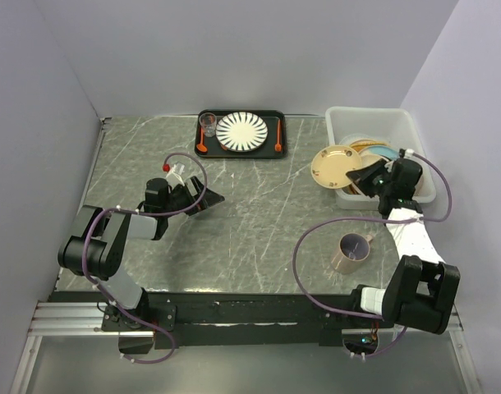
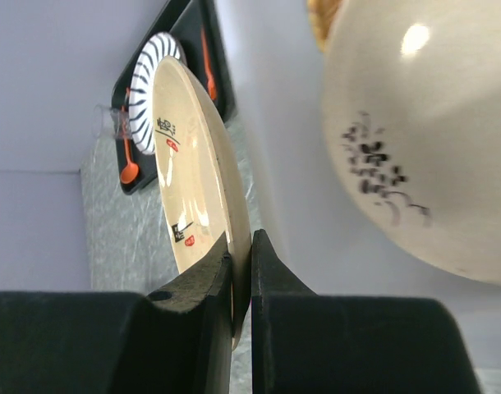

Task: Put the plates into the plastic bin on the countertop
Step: Place the plate in the plastic bin.

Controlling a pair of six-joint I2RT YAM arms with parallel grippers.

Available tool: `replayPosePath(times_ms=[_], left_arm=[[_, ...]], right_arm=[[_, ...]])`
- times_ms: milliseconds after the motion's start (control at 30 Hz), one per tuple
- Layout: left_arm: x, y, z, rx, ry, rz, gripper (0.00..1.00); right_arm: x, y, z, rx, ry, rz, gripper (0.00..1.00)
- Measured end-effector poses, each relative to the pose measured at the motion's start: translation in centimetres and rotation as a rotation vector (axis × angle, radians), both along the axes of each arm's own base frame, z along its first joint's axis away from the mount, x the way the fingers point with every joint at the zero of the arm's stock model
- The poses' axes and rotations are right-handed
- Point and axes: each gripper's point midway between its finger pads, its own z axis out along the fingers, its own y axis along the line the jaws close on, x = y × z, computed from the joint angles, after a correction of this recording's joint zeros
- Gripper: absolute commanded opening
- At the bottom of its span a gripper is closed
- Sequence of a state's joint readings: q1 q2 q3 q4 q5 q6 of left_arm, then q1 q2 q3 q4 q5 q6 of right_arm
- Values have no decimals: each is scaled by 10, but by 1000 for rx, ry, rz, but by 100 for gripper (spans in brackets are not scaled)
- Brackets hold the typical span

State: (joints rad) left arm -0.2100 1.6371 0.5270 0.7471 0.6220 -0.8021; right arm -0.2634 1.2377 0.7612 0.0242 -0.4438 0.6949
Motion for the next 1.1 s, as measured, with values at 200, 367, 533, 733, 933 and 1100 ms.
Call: replayPosePath(times_ms=[200,367,533,733,933,1100], left_arm=[[0,0,0,-2,-3,-2,99],[0,0,0,-2,-4,-2,99],[0,-1,1,-3,-7,-3,99],[0,-1,1,-4,-7,-4,99],[0,-1,2,-8,-5,-8,99],[0,-1,2,-8,-6,-8,99]], right_arm=[[-9,-27,-4,24,0,-71,0],[-13,-42,-2,45,-12,-103,0],[-15,-55,0,54,-21,-132,0],[-21,-81,-1,59,-22,-205,0],[-33,-108,-14,85,-9,-312,0],[-36,-112,-21,110,-5,-340,0]])
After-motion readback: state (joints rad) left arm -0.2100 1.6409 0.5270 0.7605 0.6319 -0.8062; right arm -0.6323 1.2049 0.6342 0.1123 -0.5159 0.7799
